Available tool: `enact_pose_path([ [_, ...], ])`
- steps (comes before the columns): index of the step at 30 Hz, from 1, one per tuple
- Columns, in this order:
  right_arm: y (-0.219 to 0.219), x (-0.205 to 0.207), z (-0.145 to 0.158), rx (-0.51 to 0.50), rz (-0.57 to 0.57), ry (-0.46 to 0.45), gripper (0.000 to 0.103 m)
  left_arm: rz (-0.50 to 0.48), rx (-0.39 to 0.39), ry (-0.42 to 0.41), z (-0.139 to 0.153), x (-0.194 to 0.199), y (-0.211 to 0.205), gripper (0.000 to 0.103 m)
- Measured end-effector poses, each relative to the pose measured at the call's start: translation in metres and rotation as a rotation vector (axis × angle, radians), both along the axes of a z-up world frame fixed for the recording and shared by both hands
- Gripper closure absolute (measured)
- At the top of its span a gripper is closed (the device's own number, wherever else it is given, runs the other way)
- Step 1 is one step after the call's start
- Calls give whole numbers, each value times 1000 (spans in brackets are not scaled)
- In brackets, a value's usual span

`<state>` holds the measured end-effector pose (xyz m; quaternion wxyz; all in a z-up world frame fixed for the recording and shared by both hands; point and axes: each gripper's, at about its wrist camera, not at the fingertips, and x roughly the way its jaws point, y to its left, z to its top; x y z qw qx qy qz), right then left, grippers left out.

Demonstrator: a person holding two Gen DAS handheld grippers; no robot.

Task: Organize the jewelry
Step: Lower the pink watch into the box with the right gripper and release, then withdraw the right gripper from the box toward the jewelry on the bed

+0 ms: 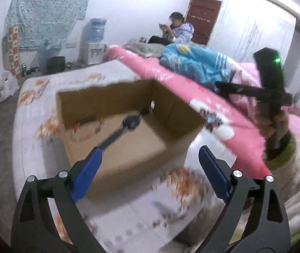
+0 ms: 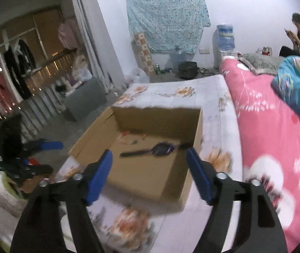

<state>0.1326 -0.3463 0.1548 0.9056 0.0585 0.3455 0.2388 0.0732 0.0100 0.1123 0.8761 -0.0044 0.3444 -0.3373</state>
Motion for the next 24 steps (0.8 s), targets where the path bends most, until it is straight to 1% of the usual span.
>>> enact_pose_path([
  [1,0,-9,-7,-1,-1,5,28,22,32,20,-16,-10,-2,14],
  [3,5,-32,-32,-28,-29,31,28,52,90,62,-44,-20,-8,14],
  [4,6,-37,-42,-32,-38,50,28,67,108,76,-55,-23,-10,14],
  [5,10,-42,-57,-38,-50,90,28,86,127,95,-69,-25,-14,14],
  [6,15,-46,-73,-49,-60,128,28,97,153,121,-83,-26,-19,14],
  [8,21,-49,-93,-66,-78,168,28,104,190,152,-103,-26,-26,14],
  [10,25,-49,-109,-73,-102,198,28,143,239,157,-119,-23,-33,14],
  [11,27,-46,-115,-65,-120,212,28,161,262,157,-124,-20,-35,14],
  [13,30,-39,-122,-37,-134,237,37,193,308,163,-133,-12,-39,14],
  [15,33,-27,-127,-13,-153,260,43,219,312,170,-136,-6,-38,14],
  [16,35,-26,-129,-8,-162,265,48,252,319,163,-137,-2,-36,13],
  [18,37,-11,-132,10,-187,299,52,276,320,164,-138,0,-34,13],
  [21,36,6,-132,52,-218,333,57,312,327,177,-138,7,-31,12],
  [24,33,21,-131,100,-253,358,58,328,352,183,-139,11,-31,9],
])
